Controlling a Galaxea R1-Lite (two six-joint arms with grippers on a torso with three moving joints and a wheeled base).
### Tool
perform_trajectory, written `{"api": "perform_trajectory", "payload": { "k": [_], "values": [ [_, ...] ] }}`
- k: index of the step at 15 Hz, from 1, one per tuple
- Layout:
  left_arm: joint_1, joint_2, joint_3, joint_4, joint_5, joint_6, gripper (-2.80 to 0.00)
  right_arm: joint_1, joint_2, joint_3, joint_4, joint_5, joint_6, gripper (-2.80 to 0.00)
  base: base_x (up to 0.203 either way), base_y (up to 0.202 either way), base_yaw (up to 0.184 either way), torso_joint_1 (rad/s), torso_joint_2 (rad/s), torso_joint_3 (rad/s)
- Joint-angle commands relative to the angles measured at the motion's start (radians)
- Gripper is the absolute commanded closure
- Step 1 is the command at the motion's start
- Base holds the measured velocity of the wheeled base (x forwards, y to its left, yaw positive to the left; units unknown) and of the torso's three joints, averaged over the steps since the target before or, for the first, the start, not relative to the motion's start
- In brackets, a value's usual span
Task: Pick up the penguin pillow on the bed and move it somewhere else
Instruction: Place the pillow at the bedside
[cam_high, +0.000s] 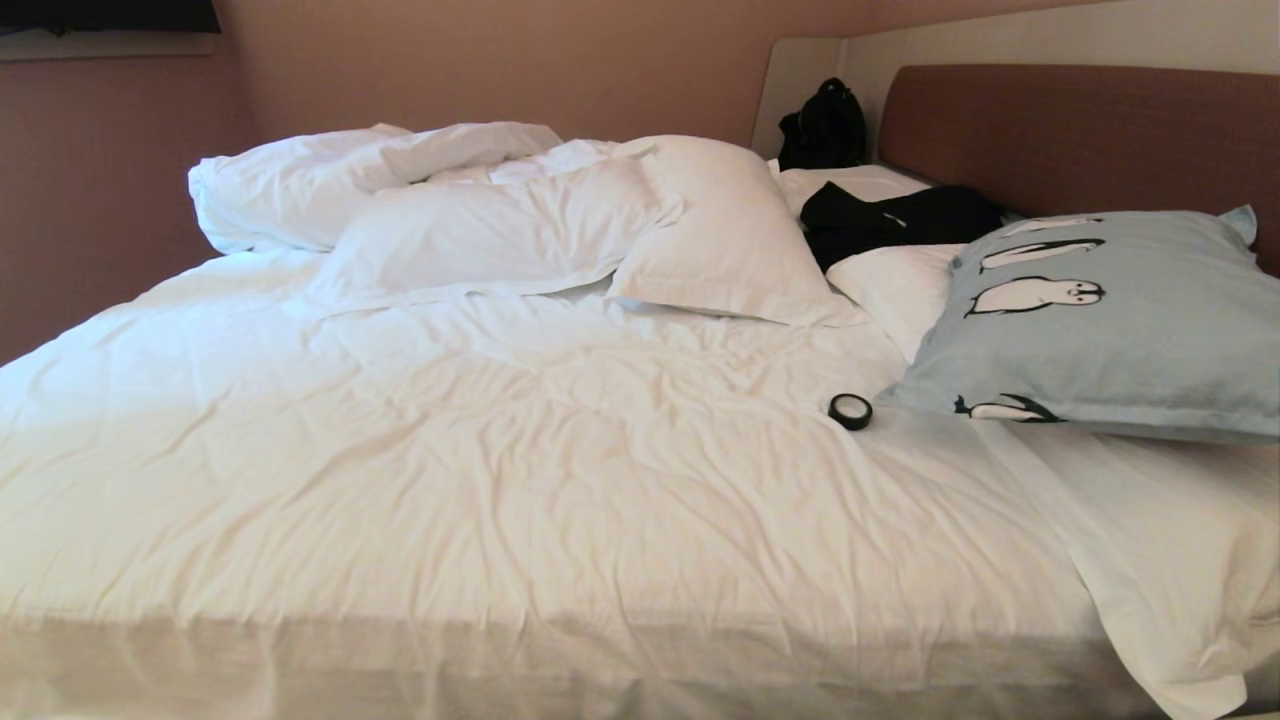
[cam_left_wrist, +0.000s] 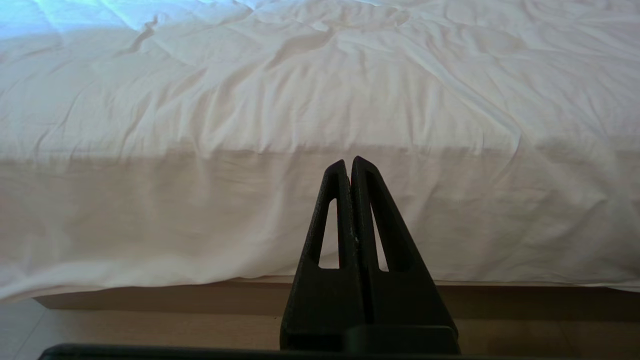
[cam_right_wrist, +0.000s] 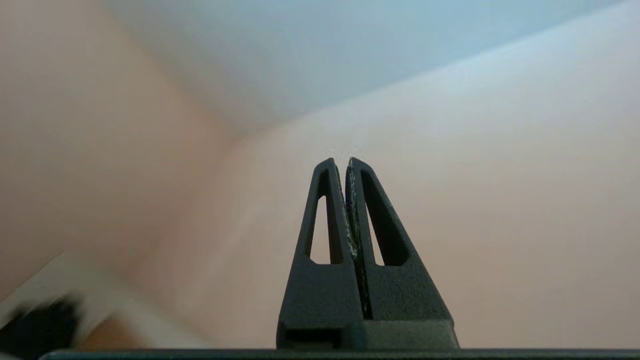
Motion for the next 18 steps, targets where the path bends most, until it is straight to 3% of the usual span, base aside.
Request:
{"api": "perform_trajectory", "payload": {
  "k": [1,3,4,7,9,12,13,14,15,18],
  "values": [
    [-0.001,0.0,0.002,0.0,0.001,-0.001,0.0,-0.004,0.003,-0.012,0.01,-0.493,-0.036,0.0,0.0,0.0,0.0,0.0,0.0,0.0],
    [0.0,0.0,0.002,0.0,0.001,-0.001,0.0,-0.004,-0.001,-0.018,0.049,-0.495,-0.046,0.0,0.0,0.0,0.0,0.0,0.0,0.0],
    [0.0,0.0,0.002,0.0,0.002,-0.001,0.0,-0.004,-0.014,-0.022,0.129,-0.503,-0.047,0.0,0.0,0.0,0.0,0.0,0.0,0.0],
    [0.0,0.0,0.002,0.0,0.001,-0.001,0.0,-0.004,-0.033,-0.044,0.195,-0.668,-0.047,0.0,0.0,0.0,0.0,0.0,0.0,0.0],
    [0.0,0.0,0.002,0.0,0.002,-0.001,0.0,-0.003,-0.031,-0.051,0.205,-0.701,-0.045,0.0,0.0,0.0,0.0,0.0,0.0,0.0],
    [0.0,0.0,0.002,0.0,0.002,-0.001,0.0,-0.003,-0.031,-0.042,0.2,-0.687,-0.065,0.0,0.0,0.0,0.0,0.0,0.0,0.0],
    [0.0,0.0,0.002,0.0,0.001,-0.001,0.0,-0.003,-0.028,-0.044,0.198,-0.673,-0.096,0.0,0.0,0.0,0.0,0.0,0.0,0.0],
    [0.0,0.0,0.002,0.0,0.001,-0.001,0.0,-0.002,-0.023,-0.046,0.197,-0.646,-0.189,0.0,0.0,0.0,0.0,0.0,0.0,0.0],
    [0.0,0.0,0.002,0.0,0.002,-0.001,0.0,-0.001,-0.018,-0.047,0.196,-0.602,-0.244,0.0,0.0,0.0,0.0,0.0,0.0,0.0],
    [0.0,0.0,0.002,0.0,0.002,-0.001,0.0,0.0,-0.016,-0.039,0.205,-0.443,-0.277,0.0,0.0,0.0,0.0,0.0,0.0,0.0]
  ]
}}
